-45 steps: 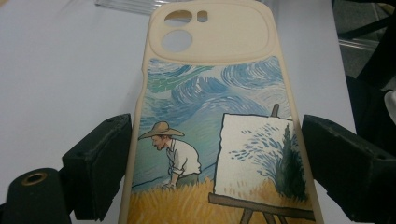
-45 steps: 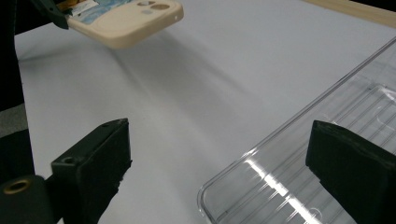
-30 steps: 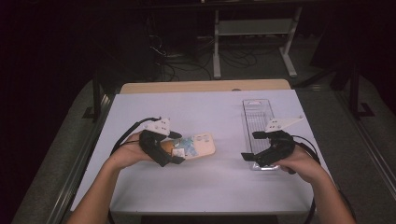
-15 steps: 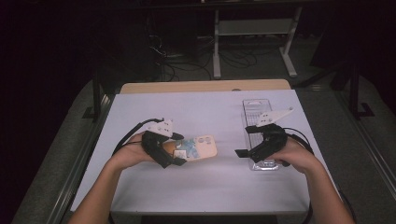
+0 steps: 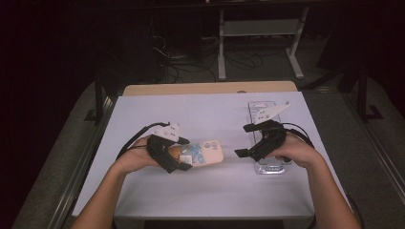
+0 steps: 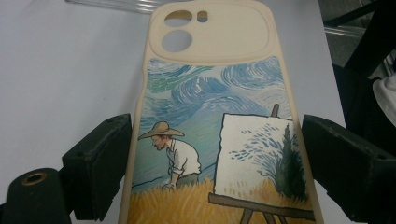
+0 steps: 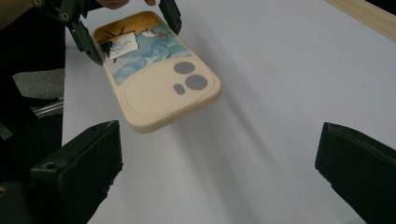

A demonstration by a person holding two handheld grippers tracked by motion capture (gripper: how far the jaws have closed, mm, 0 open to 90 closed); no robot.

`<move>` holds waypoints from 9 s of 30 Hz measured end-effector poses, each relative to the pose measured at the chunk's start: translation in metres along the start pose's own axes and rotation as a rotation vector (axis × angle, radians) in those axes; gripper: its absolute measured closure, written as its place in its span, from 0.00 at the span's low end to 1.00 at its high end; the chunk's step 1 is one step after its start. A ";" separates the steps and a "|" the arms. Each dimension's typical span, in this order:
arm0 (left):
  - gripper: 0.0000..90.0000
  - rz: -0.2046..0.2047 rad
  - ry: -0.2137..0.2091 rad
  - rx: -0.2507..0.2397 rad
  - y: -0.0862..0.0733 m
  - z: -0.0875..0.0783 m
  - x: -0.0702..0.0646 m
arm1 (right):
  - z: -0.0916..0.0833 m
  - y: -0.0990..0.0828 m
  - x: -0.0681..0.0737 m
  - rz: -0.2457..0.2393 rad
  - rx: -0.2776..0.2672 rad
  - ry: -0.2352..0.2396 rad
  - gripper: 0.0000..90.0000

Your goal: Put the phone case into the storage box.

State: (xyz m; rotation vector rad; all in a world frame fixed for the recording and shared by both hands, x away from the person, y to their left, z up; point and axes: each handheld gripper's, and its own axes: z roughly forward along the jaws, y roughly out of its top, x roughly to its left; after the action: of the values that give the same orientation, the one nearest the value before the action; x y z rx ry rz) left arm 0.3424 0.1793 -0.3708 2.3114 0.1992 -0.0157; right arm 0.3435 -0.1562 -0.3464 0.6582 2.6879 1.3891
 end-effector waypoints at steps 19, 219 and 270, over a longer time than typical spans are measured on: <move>0.12 0.030 -0.028 0.014 0.004 0.012 -0.005 | 0.023 0.006 0.015 -0.102 0.072 0.048 0.00; 0.03 -0.070 0.494 -0.096 -0.051 0.017 -0.047 | 0.084 -0.003 0.021 0.005 0.226 -0.065 0.11; 0.03 0.448 0.809 0.107 -0.046 0.042 -0.074 | 0.085 -0.003 0.020 0.023 0.230 -0.059 0.11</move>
State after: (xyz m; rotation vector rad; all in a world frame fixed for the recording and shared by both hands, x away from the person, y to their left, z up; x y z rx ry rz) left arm 0.2643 0.1693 -0.4278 2.2957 0.0765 1.1599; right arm 0.3435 -0.0848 -0.3968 0.7360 2.8259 1.0544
